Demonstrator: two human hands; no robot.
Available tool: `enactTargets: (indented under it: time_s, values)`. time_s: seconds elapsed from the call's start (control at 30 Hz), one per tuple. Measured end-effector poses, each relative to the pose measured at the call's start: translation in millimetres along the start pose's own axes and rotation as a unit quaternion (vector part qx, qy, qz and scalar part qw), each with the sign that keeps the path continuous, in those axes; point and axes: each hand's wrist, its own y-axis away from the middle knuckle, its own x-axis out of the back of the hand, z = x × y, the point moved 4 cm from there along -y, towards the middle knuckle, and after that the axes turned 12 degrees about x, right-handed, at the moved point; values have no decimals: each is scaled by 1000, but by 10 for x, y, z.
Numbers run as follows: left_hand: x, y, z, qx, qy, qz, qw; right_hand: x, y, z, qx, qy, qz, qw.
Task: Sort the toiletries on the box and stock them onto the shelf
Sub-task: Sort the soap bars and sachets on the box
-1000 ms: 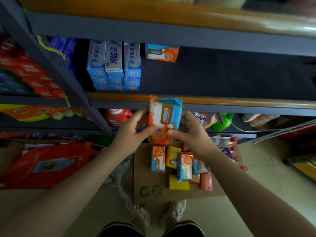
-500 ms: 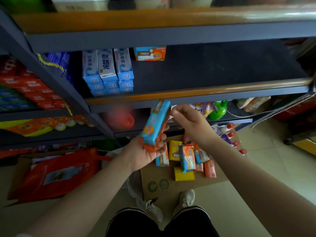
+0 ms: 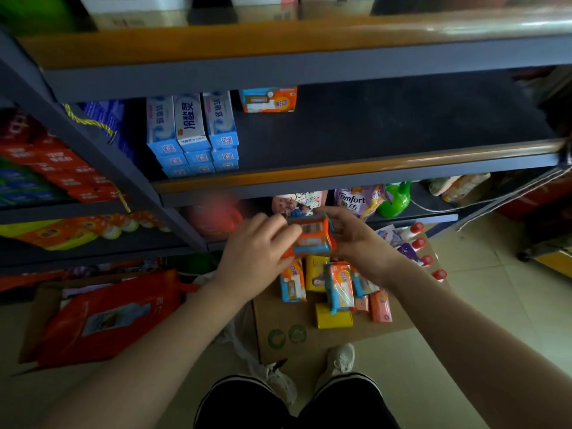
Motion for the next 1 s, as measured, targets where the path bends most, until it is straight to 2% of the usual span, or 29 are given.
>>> enactTargets:
  time_s: [0.07, 0.17, 0.23, 0.27, 0.3, 0.33, 0.37, 0.43, 0.53, 0.57, 0.6, 0.67, 0.8, 0.9, 0.97, 1.0]
  values:
    - [-41, 88, -4, -48, -55, 39, 997, -19, 22, 24, 9, 60, -30, 998]
    - [-161, 226, -68, -40, -48, 42, 997, -14, 25, 126, 40, 162, -50, 985]
    - [-292, 307, -157, 23, -12, 9, 1000, 18, 15, 215, 43, 208, -51, 976]
    - [-392, 348, -235, 88, 38, -24, 995, 40, 1, 260, 36, 217, -50, 974]
    - [-497, 398, -316, 177, 120, -72, 974, 53, -23, 298, 30, 218, -50, 974]
    - [-598, 456, -366, 278, 214, -127, 928, 58, -60, 330, 26, 225, -46, 973]
    - [-731, 550, -393, 366, 306, -172, 862, 67, -112, 370, 18, 245, -36, 969]
    - [-1037, 742, -360, 490, 428, -222, 726, 139, -237, 522, -24, 292, 3, 956]
    - [-1510, 1023, -293, 618, 470, -247, 580, 293, -406, 809, -101, 272, 48, 956]
    - [-1671, 1115, -311, 655, 465, -248, 541, 351, -445, 902, -114, 257, 57, 958]
    - [-1841, 1208, -341, 683, 452, -250, 516, 418, -473, 999, -124, 241, 65, 960]
    - [-2175, 1339, -423, 695, 425, -258, 519, 534, -534, 1186, -124, 236, 60, 962]
    - [-2658, 1419, -543, 689, 361, -254, 575, 736, -722, 1473, -97, 241, 60, 964]
    - [-2926, 1438, -590, 684, 352, -234, 595, 791, -872, 1472, -60, 191, 79, 977]
    - [-3047, 1428, -556, 675, 362, -224, 603, 775, -954, 1401, -28, 179, 64, 981]
    - [-3063, 1403, -531, 669, 342, -229, 619, 754, -977, 1364, -15, 177, 49, 983]
